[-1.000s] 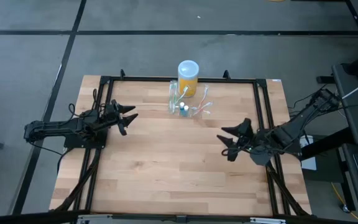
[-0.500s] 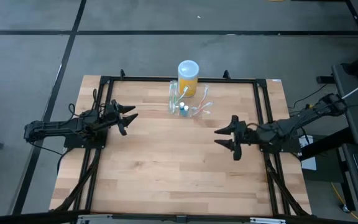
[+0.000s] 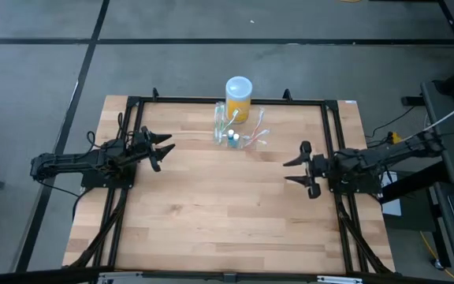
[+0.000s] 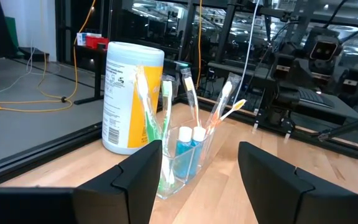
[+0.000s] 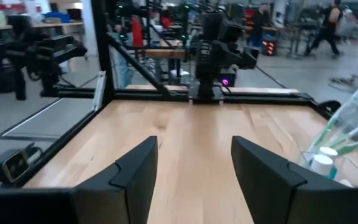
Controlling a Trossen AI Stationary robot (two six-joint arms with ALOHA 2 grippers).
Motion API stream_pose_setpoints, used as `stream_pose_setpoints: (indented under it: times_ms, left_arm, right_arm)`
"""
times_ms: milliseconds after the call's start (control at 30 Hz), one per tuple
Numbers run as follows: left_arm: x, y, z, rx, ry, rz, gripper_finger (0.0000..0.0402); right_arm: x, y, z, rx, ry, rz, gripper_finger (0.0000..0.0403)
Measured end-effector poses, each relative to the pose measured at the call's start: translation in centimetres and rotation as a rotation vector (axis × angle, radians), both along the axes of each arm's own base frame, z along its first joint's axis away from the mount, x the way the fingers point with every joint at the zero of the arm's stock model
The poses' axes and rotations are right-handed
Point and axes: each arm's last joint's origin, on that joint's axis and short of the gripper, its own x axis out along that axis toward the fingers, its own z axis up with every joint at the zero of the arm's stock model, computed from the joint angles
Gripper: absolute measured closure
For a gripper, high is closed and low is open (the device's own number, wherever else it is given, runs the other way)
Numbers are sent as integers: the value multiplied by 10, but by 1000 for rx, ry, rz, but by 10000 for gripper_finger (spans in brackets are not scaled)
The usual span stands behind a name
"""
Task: Pick & Place toothbrushing station
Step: Return to Home Position
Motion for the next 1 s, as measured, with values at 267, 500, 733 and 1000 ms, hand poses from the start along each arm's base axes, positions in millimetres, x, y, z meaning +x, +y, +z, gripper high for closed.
stream_pose_setpoints:
  times_ms: [267,500,733,1000]
  left_arm:
    - [0,0,0,0,0,0,196]
    - [0,0,0,0,0,0,192]
    - [0,0,0,0,0,0,196]
    - [0,0,0,0,0,0,192]
  right_arm:
    - [-19,-7,-29,-30,-22,108,195]
    - [-27,-9,-48,-73,22,135,195]
    - [-36,-14,-41,-198,-79,65,195]
    - [-42,-4,-35,-267,-214,413,190]
